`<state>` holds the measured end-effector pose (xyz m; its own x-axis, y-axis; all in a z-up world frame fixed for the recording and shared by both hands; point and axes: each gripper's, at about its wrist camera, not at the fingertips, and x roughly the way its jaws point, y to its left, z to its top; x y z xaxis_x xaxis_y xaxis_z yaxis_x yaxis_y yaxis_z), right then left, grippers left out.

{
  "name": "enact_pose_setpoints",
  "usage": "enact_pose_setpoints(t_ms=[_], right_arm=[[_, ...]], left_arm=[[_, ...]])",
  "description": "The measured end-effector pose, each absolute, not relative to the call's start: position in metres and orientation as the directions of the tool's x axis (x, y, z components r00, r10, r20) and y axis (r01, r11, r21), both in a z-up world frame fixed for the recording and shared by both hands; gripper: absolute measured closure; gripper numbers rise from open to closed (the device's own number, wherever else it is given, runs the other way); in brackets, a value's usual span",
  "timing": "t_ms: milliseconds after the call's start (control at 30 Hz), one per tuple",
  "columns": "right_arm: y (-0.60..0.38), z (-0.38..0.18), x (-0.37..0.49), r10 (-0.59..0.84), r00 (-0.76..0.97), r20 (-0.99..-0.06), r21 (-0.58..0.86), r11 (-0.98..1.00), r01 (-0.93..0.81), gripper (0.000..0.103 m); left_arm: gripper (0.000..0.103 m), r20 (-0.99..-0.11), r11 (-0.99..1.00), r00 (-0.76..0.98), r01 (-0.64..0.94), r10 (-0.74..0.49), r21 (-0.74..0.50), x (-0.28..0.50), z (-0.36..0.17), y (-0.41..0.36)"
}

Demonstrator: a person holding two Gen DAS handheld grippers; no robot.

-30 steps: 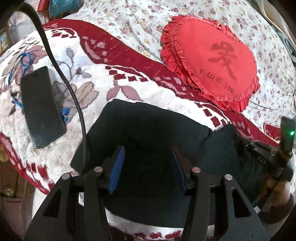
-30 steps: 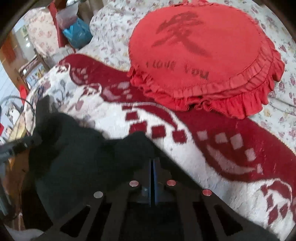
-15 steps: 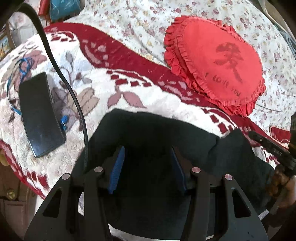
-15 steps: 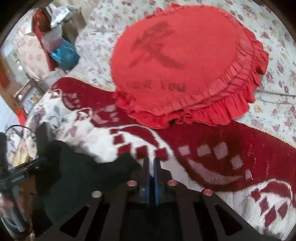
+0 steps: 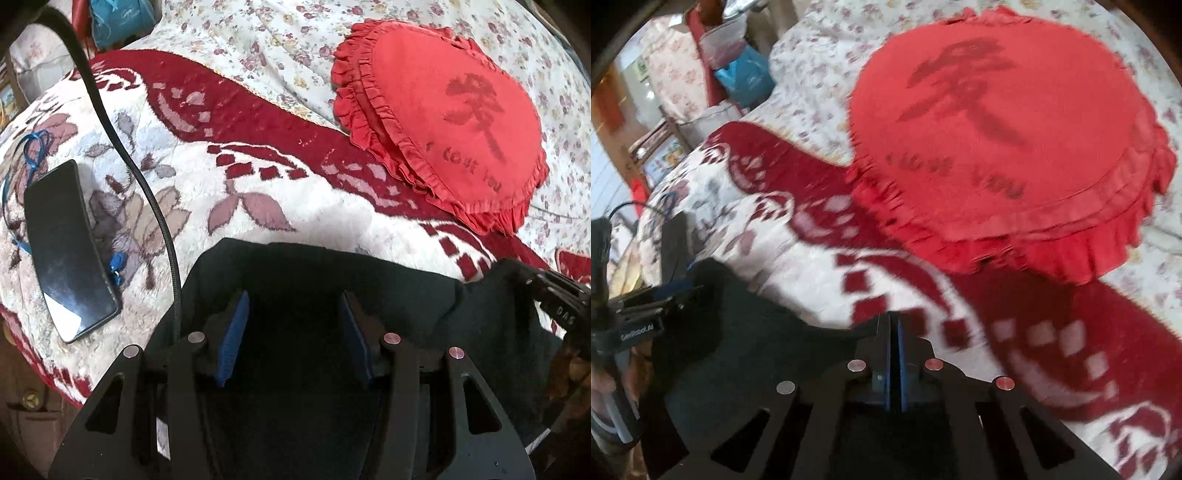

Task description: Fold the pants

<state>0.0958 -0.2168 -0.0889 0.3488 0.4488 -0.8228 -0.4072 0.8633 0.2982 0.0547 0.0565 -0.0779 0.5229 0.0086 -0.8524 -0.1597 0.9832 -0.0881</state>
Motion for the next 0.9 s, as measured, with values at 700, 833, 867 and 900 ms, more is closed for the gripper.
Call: enact_pose_setpoints(t_ms=[700, 833, 867, 900], right_arm=[[-0.264, -0.074, 0.0, 0.437, 0.366, -0.821, 0.327, 0.887, -0.326, 0.066], [-0.282, -0.089, -0.013, 0.425, 0.35, -0.835, 0.342, 0.899, -0.274, 0.066], [-0.288, -0.093, -0.013, 0.412, 0.346, -0.843, 0.336, 0.906, -0.258, 0.066], [-0.294, -0.099, -0.012, 0.394, 0.343, -0.853, 0.327, 0.914, -0.239, 0.066]], left_arm=[[0.049, -0.811, 0.995, 0.585, -0.095, 0.021, -0.043, 0.018, -0.045, 0.012], [0.049, -0.819, 0.996, 0.574, -0.069, 0.001, -0.048, 0.016, -0.05, -0.004], [0.049, -0.821, 0.997, 0.571, -0.063, -0.003, -0.048, 0.016, -0.052, -0.008], [0.049, -0.823, 0.997, 0.568, -0.057, -0.005, -0.045, 0.017, -0.054, -0.012]])
